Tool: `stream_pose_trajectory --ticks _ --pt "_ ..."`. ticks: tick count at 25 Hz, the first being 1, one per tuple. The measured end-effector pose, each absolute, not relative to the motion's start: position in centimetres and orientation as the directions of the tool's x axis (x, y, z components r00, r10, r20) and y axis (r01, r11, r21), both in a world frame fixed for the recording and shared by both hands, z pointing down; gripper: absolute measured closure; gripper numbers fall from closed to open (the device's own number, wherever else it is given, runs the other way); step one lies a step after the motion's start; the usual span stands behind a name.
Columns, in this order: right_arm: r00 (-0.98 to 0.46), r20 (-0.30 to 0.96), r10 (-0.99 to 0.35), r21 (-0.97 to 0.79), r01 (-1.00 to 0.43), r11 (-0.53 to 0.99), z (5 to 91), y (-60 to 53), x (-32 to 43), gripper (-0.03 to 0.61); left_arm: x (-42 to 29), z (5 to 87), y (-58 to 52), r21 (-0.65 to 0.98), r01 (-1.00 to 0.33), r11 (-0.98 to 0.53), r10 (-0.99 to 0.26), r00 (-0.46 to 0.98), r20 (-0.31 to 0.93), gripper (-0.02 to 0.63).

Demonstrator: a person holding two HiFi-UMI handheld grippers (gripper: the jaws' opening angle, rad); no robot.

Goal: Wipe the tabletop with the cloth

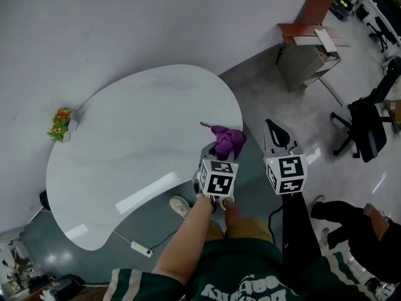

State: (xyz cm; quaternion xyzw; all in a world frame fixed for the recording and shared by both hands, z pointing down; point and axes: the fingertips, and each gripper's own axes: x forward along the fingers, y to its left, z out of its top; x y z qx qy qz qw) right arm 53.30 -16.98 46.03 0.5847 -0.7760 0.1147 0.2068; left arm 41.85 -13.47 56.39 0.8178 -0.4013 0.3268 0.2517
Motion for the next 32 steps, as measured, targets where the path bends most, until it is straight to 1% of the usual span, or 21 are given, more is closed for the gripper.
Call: stream_pose_trajectory --ticks 7,13,20,32 --pt "-0.283 0.482 -0.829 0.049 -0.936 0.348 47.7 -16.2 50.9 0.574 38.9 56.8 -13.0 0.153 -0.856 -0.494 -0.532 0.436 0.726 0.483" --pt "-0.353 0.484 -0.801 0.045 -0.904 0.425 47.8 -15.9 44.7 0.575 32.8 56.9 -11.7 0.126 -0.893 -0.431 -0.567 0.377 0.732 0.482" --pt "-0.46 0.483 -0.745 0.041 -0.838 0.544 47.0 -14.7 33.1 0.575 21.9 56.9 -8.9 0.106 -0.94 -0.325 -0.596 0.291 0.748 0.482" --pt "-0.584 0.466 -0.665 0.023 -0.743 0.669 46.7 -8.5 11.7 0.575 -0.3 57.1 -0.8 0.08 -0.986 -0.148 -0.626 0.156 0.764 0.482"
